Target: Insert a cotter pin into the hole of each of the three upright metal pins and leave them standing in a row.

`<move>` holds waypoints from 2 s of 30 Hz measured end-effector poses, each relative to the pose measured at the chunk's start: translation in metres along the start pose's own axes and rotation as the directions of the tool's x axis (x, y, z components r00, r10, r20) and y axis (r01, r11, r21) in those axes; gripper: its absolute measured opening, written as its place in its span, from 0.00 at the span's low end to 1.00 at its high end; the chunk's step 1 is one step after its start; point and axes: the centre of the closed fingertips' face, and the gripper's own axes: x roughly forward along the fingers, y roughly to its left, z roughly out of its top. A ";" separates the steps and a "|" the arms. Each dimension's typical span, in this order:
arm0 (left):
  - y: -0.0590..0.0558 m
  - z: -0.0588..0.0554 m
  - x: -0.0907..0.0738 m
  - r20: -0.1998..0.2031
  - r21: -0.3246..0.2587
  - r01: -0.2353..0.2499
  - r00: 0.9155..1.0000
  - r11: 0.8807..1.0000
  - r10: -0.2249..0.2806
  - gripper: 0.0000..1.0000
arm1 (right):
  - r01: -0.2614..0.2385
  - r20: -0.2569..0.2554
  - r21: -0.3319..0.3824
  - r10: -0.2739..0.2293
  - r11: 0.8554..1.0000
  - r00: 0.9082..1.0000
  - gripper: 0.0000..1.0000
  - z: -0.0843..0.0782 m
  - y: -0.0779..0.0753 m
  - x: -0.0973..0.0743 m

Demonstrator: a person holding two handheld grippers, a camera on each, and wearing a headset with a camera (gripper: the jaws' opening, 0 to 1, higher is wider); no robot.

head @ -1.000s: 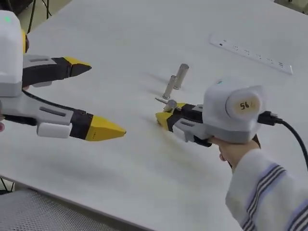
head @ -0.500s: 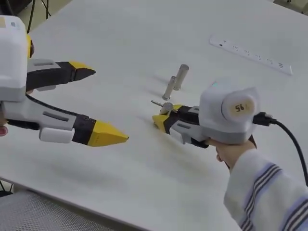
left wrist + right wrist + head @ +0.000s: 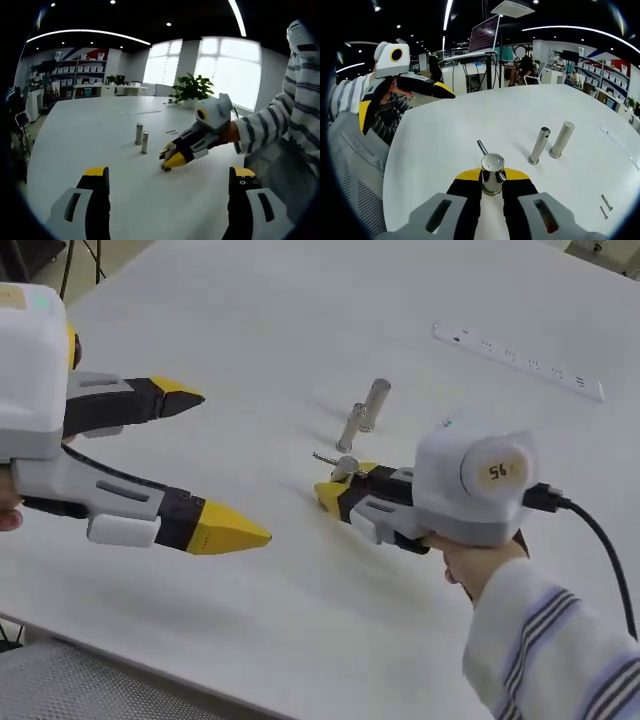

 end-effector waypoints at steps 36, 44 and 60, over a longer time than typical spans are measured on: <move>-0.019 0.039 0.033 -0.009 -0.061 0.023 1.000 0.998 -0.024 0.99 | 0.243 0.054 0.344 -0.278 0.907 0.959 0.70 -0.009 -0.012 -0.162; -0.009 0.039 0.045 -0.054 -0.051 0.010 0.998 0.999 -0.013 0.97 | 0.275 0.058 0.411 -0.326 0.869 0.944 0.85 -0.010 -0.015 -0.183; 0.013 0.053 0.068 -0.069 -0.041 0.018 0.997 0.999 -0.021 0.86 | 0.335 0.035 0.508 -0.407 0.793 0.913 0.97 -0.032 -0.007 -0.207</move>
